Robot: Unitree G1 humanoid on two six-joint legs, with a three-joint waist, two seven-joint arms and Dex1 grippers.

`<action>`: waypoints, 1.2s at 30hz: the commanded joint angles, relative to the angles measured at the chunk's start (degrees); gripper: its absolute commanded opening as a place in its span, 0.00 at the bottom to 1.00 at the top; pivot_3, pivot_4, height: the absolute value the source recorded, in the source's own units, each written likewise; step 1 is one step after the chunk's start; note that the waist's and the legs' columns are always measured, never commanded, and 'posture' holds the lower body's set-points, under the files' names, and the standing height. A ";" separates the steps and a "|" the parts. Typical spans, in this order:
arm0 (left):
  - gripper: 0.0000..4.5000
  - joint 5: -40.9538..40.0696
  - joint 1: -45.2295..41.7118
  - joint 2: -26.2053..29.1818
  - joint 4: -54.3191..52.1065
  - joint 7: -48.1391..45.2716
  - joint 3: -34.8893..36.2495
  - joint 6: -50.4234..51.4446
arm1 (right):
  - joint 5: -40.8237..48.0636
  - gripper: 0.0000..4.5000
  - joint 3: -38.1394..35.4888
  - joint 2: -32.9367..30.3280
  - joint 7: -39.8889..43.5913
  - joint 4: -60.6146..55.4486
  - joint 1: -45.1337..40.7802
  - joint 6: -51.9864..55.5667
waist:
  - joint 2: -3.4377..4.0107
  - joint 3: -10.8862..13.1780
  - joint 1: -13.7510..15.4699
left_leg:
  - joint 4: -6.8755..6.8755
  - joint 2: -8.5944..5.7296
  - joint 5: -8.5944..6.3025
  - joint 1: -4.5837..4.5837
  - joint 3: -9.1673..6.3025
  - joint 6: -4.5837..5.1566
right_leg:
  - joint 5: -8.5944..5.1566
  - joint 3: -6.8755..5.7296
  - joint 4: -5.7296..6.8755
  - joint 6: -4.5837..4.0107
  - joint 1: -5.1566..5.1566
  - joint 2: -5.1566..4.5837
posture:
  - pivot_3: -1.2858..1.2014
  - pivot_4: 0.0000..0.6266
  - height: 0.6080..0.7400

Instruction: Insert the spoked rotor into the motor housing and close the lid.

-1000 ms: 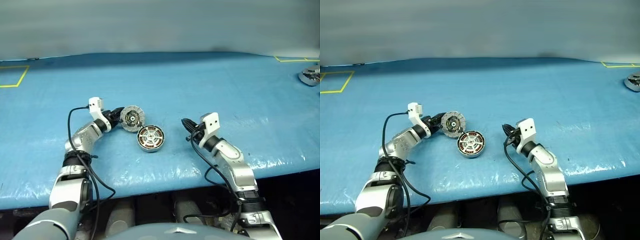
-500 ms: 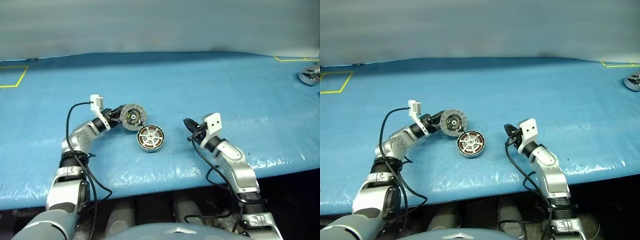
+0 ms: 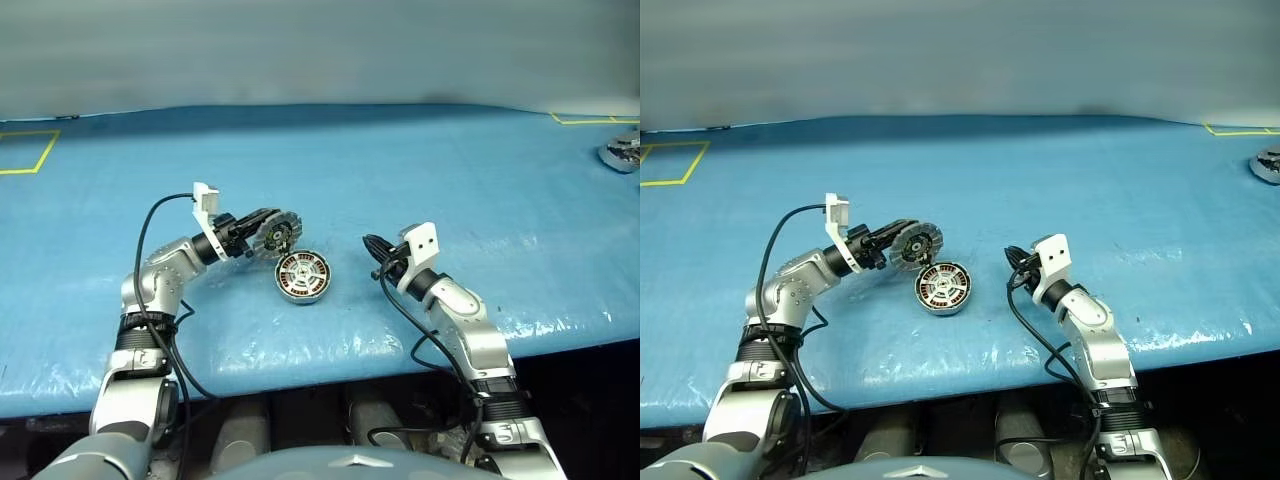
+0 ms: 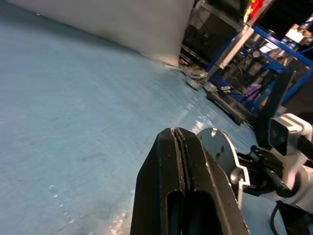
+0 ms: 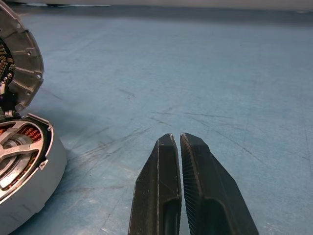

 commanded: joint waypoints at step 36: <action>0.01 5.06 5.00 -1.65 -2.41 1.52 -7.77 -4.65 | 1.14 0.05 -1.83 0.00 -1.40 -2.33 0.23 -3.70 | 0.02 -0.01 -0.07 | 0.03 0.01 0.00 0.07 0.01 0.00 | -0.01 0.02 0.02 -0.02 0.04 0.00 | 0.52 0.24 1.00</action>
